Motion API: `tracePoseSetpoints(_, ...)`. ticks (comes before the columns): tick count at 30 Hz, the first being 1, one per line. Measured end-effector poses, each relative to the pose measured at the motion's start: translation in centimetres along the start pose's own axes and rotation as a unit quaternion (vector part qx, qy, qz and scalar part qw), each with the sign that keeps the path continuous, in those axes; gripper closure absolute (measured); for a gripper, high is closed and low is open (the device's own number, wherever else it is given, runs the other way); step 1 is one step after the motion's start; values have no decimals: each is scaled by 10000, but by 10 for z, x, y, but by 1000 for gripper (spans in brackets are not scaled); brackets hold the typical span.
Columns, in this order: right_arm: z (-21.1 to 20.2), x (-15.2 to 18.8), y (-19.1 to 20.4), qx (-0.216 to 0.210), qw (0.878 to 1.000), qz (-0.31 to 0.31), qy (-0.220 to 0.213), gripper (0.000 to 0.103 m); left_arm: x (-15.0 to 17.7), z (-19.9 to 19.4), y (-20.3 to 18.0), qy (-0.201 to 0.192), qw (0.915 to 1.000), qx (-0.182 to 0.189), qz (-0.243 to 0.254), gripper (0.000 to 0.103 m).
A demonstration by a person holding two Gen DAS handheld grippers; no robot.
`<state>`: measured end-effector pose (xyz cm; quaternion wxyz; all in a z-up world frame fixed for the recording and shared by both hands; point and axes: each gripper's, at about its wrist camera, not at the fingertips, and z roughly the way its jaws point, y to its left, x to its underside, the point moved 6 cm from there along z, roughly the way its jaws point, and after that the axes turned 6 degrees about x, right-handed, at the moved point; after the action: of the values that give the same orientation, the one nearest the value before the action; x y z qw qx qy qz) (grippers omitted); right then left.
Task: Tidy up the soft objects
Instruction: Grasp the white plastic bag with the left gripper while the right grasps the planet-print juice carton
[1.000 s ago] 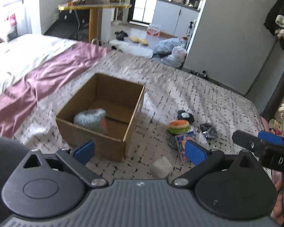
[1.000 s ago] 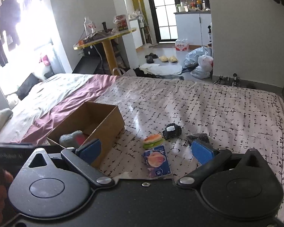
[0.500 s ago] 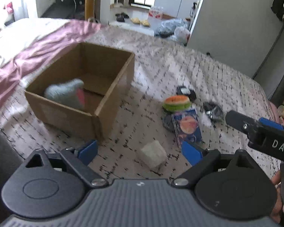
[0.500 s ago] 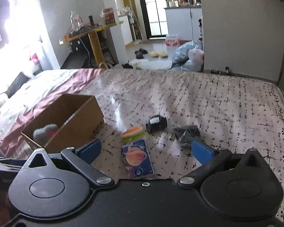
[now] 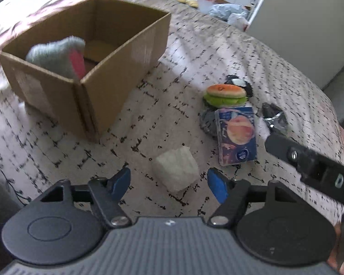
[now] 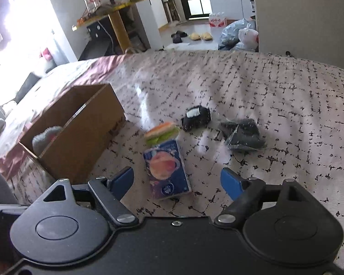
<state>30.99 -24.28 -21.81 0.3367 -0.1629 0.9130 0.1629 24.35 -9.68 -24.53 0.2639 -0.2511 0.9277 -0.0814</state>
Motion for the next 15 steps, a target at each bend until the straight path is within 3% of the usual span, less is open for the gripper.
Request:
tracePoseSetpoints(5, 21, 7, -6, -76, 9992, 209, 338, 31, 0, 18, 1, 100, 9996, -31, -244, 35)
tracePoseSetpoints(9, 29, 9, -4, -140, 9988, 234, 415, 32, -2, 26, 2, 134, 9991, -72, -395, 49)
tracePoseSetpoints(15, 45, 7, 2, -240, 9981, 215, 532, 32, -4, 25, 5, 3, 9996, -129, -239, 51)
